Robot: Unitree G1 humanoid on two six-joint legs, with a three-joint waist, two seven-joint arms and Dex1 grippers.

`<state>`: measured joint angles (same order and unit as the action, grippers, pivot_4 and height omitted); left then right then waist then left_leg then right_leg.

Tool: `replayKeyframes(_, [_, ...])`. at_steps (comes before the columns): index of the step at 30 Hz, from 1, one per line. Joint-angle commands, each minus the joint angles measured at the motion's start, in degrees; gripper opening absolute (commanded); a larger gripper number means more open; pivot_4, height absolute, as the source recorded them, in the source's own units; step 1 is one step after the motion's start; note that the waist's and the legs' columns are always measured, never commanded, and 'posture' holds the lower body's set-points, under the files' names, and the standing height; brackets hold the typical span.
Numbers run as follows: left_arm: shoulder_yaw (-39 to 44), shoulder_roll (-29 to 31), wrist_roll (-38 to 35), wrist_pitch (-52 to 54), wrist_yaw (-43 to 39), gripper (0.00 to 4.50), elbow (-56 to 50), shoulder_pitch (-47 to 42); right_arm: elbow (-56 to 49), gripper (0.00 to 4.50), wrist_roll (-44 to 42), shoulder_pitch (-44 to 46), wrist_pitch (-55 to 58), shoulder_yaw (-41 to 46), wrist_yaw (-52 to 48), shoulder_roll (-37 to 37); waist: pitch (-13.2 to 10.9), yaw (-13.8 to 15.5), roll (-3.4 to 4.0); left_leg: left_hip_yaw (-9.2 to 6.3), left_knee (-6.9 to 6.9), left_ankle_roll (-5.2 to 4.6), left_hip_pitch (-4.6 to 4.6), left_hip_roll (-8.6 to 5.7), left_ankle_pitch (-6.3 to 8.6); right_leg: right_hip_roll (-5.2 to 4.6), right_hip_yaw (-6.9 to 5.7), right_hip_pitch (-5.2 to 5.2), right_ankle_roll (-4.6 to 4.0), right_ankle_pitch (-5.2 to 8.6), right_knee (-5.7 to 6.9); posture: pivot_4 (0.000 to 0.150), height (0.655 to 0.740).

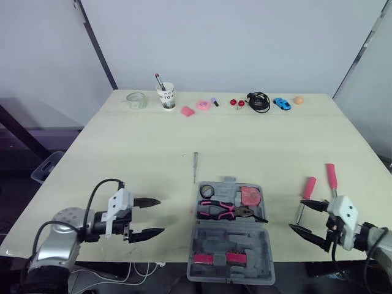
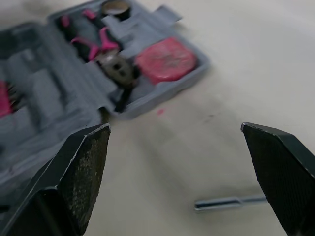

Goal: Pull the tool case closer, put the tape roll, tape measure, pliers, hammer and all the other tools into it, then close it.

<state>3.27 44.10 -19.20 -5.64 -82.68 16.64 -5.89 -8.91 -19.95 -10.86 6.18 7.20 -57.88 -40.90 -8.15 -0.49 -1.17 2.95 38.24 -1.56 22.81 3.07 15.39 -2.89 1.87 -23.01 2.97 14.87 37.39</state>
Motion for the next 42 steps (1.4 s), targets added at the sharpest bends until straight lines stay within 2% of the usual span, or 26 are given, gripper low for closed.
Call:
replayKeyframes(1, [-2.94,0.14,2.06,-2.06,-1.96,3.97,0.52,-1.55,0.73,3.2,3.0,2.24,-1.82,-3.18,-1.77,-1.16,-0.01,-0.05,-0.01,0.0,0.01,0.0,0.01,0.01,0.0,0.01,0.0,-0.01,0.0,0.0,0.01,0.15,0.74])
replayKeyframes(2, [-3.56,-0.02,2.49,-2.16,-1.89,3.82,0.74,-2.04,1.25,2.81,3.85,3.09,-2.05,-4.18,-2.02,-1.39,-0.01,-0.08,-0.01,0.02,0.03,0.0,0.01,0.0,0.0,0.01,0.01,0.0,0.0,0.0,0.03,0.15,0.74])
replayKeyframes(3, [-4.05,-0.27,2.72,-2.13,-1.78,3.12,0.92,-2.51,1.66,2.16,4.39,3.88,-2.05,-4.98,-2.21,-1.47,-0.01,-0.13,-0.01,0.01,0.03,0.0,0.01,0.01,0.0,0.01,0.01,0.0,0.0,0.0,0.04,0.15,0.74])
replayKeyframes(4, [-4.79,-0.59,3.13,-1.95,-1.64,2.82,1.14,-3.06,2.16,1.84,4.93,4.98,-2.12,-5.89,-2.31,-1.31,-0.02,-0.12,-0.02,0.01,0.04,0.0,0.0,0.01,0.0,0.02,0.01,0.0,0.0,0.0,0.05,0.15,0.74])
replayKeyframes(7, [-7.0,-1.4,5.12,-2.5,-1.32,1.52,2.47,-4.5,3.66,0.46,7.37,7.81,-2.99,-8.92,-3.02,-1.53,-0.02,-0.11,-0.03,0.02,0.1,0.0,0.0,0.0,0.0,0.02,0.01,0.0,0.01,0.0,0.11,0.15,0.74])
replayKeyframes(8, [-7.88,-1.85,5.84,-2.49,-1.12,0.9,3.13,-5.02,4.47,0.0,8.57,8.73,-3.41,-10.11,-3.28,-1.69,-0.02,-0.08,-0.04,0.02,0.1,0.0,-0.01,0.0,0.0,0.02,0.02,0.0,0.01,0.0,0.13,0.15,0.74])
replayKeyframes(10, [-9.08,-2.56,6.95,-3.02,-0.84,0.01,4.3,-5.76,5.79,0.0,10.21,9.81,-4.29,-11.68,-3.68,-1.88,-0.02,-0.04,-0.04,0.01,0.1,0.0,0.0,0.0,0.0,0.04,0.02,0.0,0.08,-0.04,0.12,0.15,0.74])
replayKeyframes(22, [-13.75,-5.3,12.14,-4.24,0.85,0.01,10.16,-9.87,8.82,0.0,14.84,13.71,-4.99,-17.74,-4.04,-0.71,-0.05,0.01,-0.07,-0.01,0.16,-0.01,-0.01,-0.01,-0.01,0.06,0.02,0.0,0.21,-0.12,0.24,0.15,0.74])
replayKeyframes(42, [-14.91,-7.64,13.43,-2.45,1.5,0.01,10.46,-10.7,10.65,0.0,16.33,15.48,-6.2,-20.01,-2.1,3.19,-0.03,0.51,-0.04,-0.01,0.17,-0.01,-0.03,-0.01,-0.01,0.07,0.02,0.01,0.22,-0.13,0.28,0.15,0.74])
